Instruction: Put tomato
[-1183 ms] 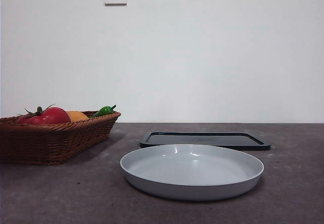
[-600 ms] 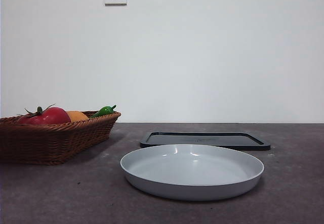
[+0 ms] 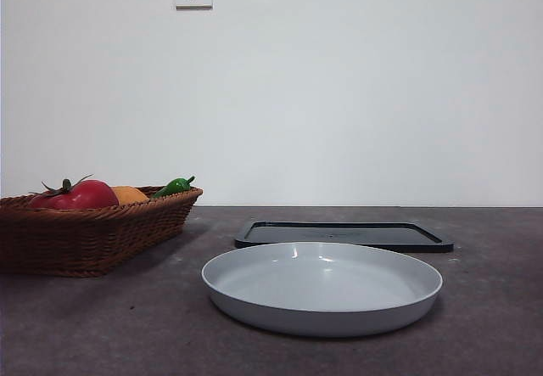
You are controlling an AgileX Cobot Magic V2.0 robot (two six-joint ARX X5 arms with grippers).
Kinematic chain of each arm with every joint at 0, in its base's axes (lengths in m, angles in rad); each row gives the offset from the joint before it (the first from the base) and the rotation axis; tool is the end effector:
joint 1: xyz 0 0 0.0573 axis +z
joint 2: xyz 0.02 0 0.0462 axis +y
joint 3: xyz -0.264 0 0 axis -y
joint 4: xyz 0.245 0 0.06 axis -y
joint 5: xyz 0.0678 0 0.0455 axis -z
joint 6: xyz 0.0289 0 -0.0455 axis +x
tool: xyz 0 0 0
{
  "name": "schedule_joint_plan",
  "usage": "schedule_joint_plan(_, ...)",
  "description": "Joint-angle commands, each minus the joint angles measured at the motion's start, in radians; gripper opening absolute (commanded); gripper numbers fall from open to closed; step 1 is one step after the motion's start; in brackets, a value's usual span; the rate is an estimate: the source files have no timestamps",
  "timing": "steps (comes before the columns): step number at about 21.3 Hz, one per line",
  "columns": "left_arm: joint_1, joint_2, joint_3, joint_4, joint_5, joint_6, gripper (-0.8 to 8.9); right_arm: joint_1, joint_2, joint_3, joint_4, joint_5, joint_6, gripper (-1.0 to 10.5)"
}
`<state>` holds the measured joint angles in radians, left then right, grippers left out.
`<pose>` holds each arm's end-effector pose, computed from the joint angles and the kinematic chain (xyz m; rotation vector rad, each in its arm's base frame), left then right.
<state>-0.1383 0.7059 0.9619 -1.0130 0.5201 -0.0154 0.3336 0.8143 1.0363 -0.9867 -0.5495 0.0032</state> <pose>0.1054 -0.0292 0.3311 -0.1603 0.7613 -0.6205 0.1191 0.0572 0.3440 0.0879 0.7858 0.8373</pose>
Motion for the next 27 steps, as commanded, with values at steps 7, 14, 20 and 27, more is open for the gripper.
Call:
schedule_joint_plan(7, -0.002, 0.040, 0.021, 0.063, -0.037, 0.016, 5.31, 0.005, 0.008, 0.019, 0.006, 0.000, -0.011, 4.0)
schedule_joint_plan(14, -0.003, 0.151, 0.021, 0.210, -0.157, 0.045, 5.31, 0.005, 0.008, 0.019, 0.006, -0.001, -0.011, 4.0)
schedule_joint_plan(20, -0.006, 0.295, 0.021, 0.364, -0.237, 0.085, 5.31, 0.005, 0.008, 0.019, 0.006, 0.000, -0.011, 4.0)
schedule_joint_plan(27, -0.006, 0.474, 0.021, 0.487, -0.243, 0.113, 5.30, 0.005, 0.008, 0.019, 0.006, 0.000, -0.011, 4.0)
